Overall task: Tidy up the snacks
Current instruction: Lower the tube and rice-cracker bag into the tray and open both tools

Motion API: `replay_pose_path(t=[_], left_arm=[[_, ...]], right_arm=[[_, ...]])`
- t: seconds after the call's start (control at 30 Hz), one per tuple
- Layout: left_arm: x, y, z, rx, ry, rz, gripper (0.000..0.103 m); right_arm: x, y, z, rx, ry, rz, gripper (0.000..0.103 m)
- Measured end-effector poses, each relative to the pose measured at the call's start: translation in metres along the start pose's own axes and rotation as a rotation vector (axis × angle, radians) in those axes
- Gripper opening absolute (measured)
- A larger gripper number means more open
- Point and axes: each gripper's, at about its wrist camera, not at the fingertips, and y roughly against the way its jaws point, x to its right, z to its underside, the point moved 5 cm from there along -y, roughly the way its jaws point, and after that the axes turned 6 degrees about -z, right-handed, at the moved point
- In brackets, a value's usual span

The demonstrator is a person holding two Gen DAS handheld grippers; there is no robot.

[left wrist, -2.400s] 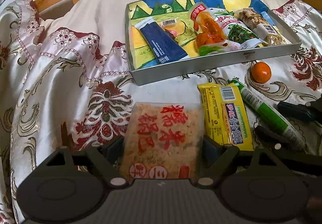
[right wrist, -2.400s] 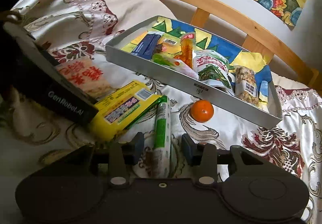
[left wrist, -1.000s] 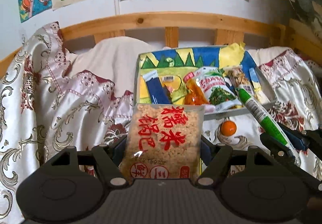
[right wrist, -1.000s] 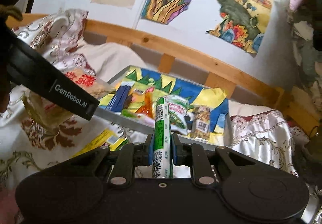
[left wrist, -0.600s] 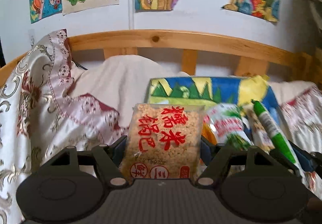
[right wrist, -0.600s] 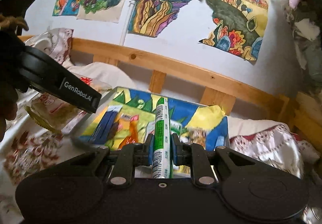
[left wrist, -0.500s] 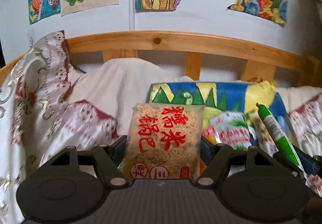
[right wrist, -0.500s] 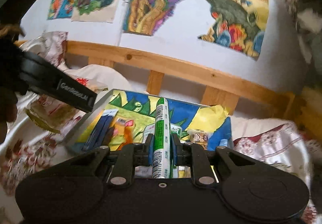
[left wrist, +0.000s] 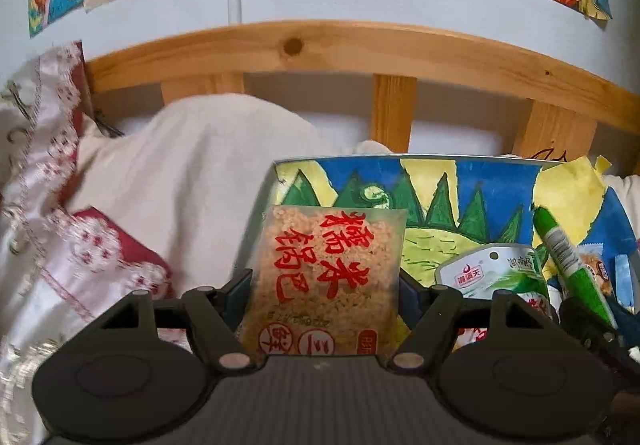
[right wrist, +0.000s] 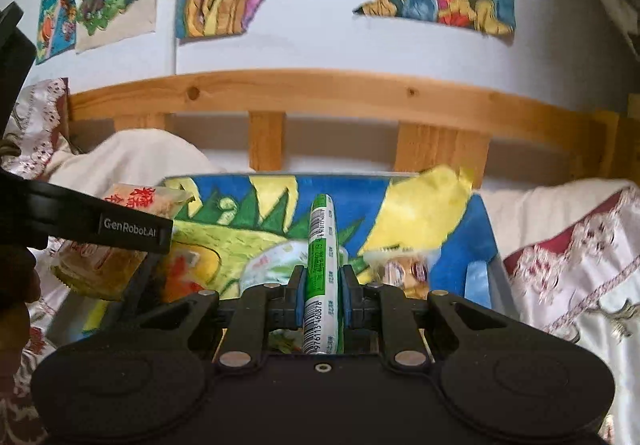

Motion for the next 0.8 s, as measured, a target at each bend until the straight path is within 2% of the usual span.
replay_pose_path(t=[0.27,0.43,0.8], left_arm=[[0.009,-0.014,0.014,-0.013,-0.042,-0.012,0.076],[0.005,-0.016,0.018,-0.04,0.006,0.006,0.076],[0.003,-0.017,0.025,-0.085,0.012,-0.009,0.078]], right_arm=[[0.011,-0.017,0.018,-0.017,-0.038,0.015,0.018],[0.015,-0.019,0.021,-0.029,-0.06,0.022,0.019],[0.015,-0.018,0.022,-0.023,-0.063,0.031,0.023]])
